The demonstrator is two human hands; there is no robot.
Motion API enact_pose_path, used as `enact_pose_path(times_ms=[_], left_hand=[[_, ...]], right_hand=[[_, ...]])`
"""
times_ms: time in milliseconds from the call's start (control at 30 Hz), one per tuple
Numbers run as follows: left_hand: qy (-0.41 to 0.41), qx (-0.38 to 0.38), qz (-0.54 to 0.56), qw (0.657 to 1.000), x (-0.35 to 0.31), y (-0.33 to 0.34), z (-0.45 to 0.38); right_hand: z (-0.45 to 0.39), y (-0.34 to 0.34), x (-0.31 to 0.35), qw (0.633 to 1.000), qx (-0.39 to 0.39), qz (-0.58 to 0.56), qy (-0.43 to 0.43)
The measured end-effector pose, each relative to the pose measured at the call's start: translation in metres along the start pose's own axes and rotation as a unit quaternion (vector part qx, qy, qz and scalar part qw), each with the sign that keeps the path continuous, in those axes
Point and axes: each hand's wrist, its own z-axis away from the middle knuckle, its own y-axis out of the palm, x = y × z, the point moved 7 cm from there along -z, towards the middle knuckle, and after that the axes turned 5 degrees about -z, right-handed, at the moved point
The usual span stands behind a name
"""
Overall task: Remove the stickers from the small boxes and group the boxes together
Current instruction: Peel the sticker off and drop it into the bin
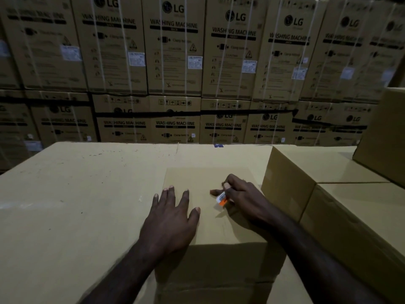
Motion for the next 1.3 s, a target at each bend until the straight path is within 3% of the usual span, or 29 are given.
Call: enact_pose_path(times_ms=[200,367,700,867,1167,1300], left_hand=[[0.001,-0.002,-0.003,1.000,0.000,-0.001,0.000],[0.000,-0.001,-0.004,1.000,0.000,0.000,0.001],[0.000,-0.003,-0.003,1.000,0.001,0.001,-0.001],[-0.002,-0.007,-0.005,1.000,0.001,0.001,-0.001],[0.002,-0.009,-0.002,1.000,0.002,0.001,-0.003],[0.002,-0.009,-0.002,1.000,0.001,0.002,-0.003]], right_hand=[[-0.009,0.003,0.008,0.999,0.004,-0.011,0.036],[-0.003,0.010,0.001,0.999,0.028,-0.003,0.029],[-0.005,0.001,0.012,0.998,-0.002,0.063,0.010],[0.004,0.017,0.020,0.998,0.034,0.056,-0.001],[-0.004,0.003,0.014,0.992,-0.009,0.123,0.017],[-0.003,0.017,0.012,0.997,0.004,0.074,0.013]])
